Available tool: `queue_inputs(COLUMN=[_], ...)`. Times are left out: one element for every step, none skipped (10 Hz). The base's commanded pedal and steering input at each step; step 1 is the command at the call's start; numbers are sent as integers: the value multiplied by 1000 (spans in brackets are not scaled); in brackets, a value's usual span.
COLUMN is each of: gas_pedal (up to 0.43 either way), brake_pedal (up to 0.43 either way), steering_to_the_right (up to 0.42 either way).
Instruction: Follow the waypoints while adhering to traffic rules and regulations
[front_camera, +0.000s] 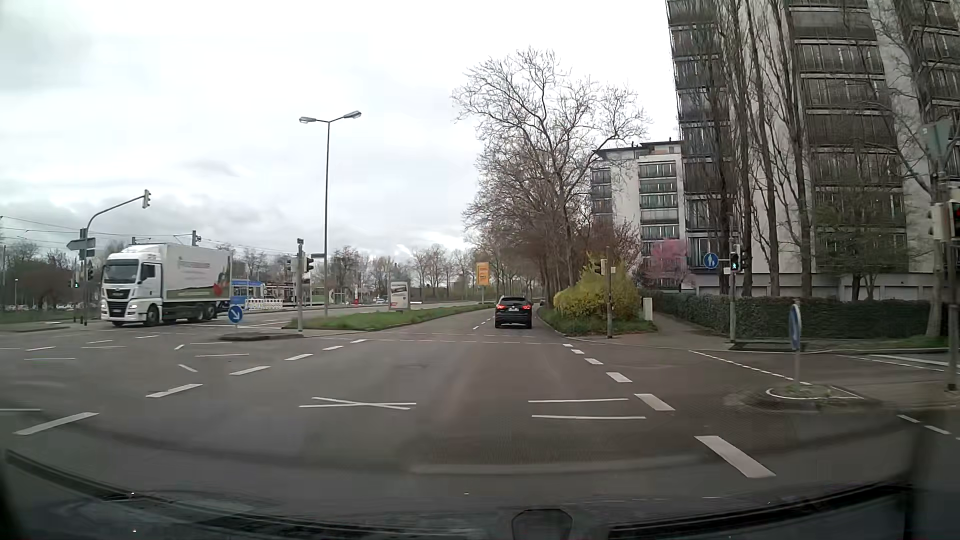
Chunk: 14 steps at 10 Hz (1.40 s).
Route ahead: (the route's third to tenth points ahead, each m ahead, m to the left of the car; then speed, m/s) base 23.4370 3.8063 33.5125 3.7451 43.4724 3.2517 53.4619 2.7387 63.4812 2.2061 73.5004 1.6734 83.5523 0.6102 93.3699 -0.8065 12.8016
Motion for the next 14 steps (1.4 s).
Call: queue_inputs(gas_pedal=[98,98,98,98,98,98,98,98,98,98,98,98,98,98], brake_pedal=[0,0,0,0,0,0,0,0,0,0,0,0,0,0], steering_to_the_right=[9,7,6,6,6,5,5,5,5,5,5,5,5,5])
